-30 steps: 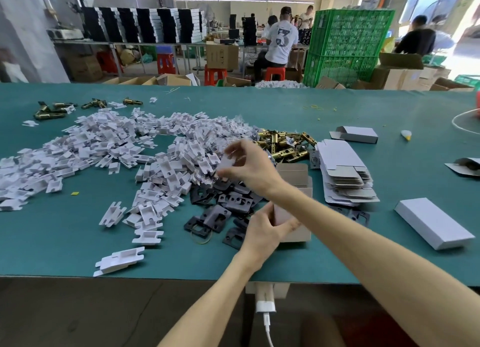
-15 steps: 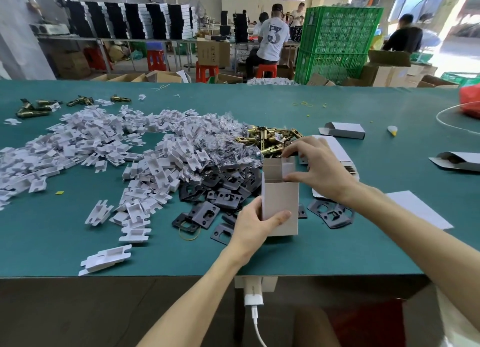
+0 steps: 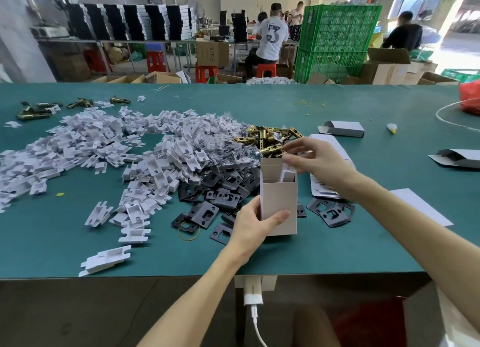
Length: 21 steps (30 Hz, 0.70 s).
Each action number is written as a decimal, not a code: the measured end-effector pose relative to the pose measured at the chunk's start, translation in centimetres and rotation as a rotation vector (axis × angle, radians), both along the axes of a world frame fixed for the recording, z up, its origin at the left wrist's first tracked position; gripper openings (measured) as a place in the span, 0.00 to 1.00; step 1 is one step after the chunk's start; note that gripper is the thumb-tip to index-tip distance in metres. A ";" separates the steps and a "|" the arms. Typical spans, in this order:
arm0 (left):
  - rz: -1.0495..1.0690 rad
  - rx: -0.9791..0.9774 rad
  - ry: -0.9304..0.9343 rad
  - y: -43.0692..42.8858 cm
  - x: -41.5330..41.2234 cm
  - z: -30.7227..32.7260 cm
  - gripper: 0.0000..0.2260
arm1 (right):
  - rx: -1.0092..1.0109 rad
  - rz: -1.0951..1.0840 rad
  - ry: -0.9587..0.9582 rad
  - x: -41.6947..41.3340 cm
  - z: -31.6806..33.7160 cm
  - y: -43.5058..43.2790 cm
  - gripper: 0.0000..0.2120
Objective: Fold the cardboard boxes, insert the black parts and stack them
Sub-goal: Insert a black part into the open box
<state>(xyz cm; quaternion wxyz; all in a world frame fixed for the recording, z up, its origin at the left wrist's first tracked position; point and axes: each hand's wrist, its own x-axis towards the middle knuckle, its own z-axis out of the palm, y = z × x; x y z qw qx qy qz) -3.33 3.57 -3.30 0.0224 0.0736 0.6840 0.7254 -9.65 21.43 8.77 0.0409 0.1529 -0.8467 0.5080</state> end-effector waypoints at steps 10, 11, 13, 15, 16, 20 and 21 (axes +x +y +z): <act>-0.002 0.017 -0.016 -0.1 0.2 0.2 0.20 | -0.233 -0.167 -0.335 -2.3 -4.3 -1.8 0.11; -0.003 0.018 -0.019 -0.1 0.2 0.1 0.20 | -0.248 -0.213 -0.255 -2.2 -4.0 -1.9 0.11; -0.004 0.020 -0.024 -0.1 0.1 0.1 0.20 | -0.274 -0.255 -0.061 -1.6 -2.9 -1.9 0.11; 0.000 0.015 -0.029 0.0 0.0 0.0 0.20 | -0.179 -0.180 0.123 -0.7 -1.8 -1.4 0.09; 0.000 0.015 -0.032 0.0 -0.1 0.0 0.20 | -0.076 -0.135 0.182 -0.2 -1.4 -1.1 0.09; -0.002 0.043 -0.045 0.1 -0.1 0.1 0.20 | 0.361 -0.073 0.235 1.1 -0.7 -0.7 0.14; -0.005 0.058 -0.052 0.0 -0.1 0.1 0.19 | 0.385 -0.078 0.247 1.2 -0.6 -0.8 0.17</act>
